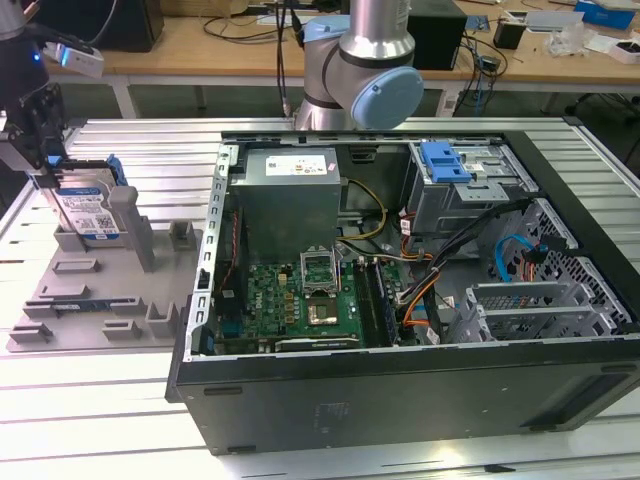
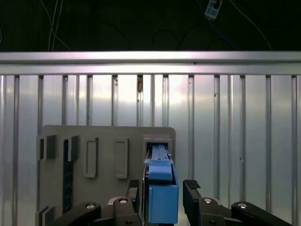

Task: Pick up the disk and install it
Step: 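Pick up the disk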

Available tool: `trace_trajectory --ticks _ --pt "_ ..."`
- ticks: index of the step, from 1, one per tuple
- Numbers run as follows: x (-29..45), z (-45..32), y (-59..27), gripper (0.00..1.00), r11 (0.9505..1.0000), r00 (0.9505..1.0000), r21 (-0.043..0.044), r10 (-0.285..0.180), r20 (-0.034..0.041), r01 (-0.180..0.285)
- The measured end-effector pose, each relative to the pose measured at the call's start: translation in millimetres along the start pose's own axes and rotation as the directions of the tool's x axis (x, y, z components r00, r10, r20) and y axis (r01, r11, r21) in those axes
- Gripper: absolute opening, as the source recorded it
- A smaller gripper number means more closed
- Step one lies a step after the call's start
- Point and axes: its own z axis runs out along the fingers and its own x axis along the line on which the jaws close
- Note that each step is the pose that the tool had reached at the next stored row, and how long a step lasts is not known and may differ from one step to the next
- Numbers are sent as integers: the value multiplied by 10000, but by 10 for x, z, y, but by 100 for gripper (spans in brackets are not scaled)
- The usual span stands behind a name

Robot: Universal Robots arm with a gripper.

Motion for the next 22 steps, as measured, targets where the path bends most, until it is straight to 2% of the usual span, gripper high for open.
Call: trace_trajectory --ticks 8,9,22 --pt "-1 33 7 48 10000 10000 14 -43 -2 43" --pt "-1 38 7 41 10000 10000 15 -53 -2 53" --pt "-3 70 7 41 9999 9999 53 -123 -5 123"
